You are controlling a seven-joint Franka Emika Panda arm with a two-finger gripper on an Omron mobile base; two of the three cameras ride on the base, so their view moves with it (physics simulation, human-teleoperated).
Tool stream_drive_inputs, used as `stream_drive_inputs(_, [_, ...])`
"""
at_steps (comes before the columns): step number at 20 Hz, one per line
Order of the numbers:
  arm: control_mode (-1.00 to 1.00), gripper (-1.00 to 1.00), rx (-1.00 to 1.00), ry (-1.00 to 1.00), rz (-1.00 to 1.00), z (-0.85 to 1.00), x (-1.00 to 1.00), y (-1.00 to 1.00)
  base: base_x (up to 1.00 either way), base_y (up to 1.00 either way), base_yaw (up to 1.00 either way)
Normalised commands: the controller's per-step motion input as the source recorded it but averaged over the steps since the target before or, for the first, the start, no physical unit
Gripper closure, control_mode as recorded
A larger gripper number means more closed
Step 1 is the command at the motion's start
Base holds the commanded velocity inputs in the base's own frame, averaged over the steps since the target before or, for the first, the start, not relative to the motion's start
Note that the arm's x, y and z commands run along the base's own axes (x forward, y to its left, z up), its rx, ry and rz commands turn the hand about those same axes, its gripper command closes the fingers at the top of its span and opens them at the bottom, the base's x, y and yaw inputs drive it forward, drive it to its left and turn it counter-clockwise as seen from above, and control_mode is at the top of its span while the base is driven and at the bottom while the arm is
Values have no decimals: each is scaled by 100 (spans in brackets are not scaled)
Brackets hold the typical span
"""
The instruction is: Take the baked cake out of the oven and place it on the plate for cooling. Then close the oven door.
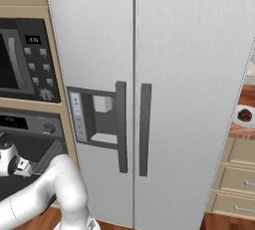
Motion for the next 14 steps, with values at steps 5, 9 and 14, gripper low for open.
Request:
stream_drive_inputs(5, [-100,-100,0,-6,0,-8,48,9,0,0,0])
stream_drive_inputs(9, [-100,-100,0,-9,0,0,46,0,0,0,0])
stream_drive_inputs(14, [-100,-100,-2,-11,0,0,47,0,0,0,0])
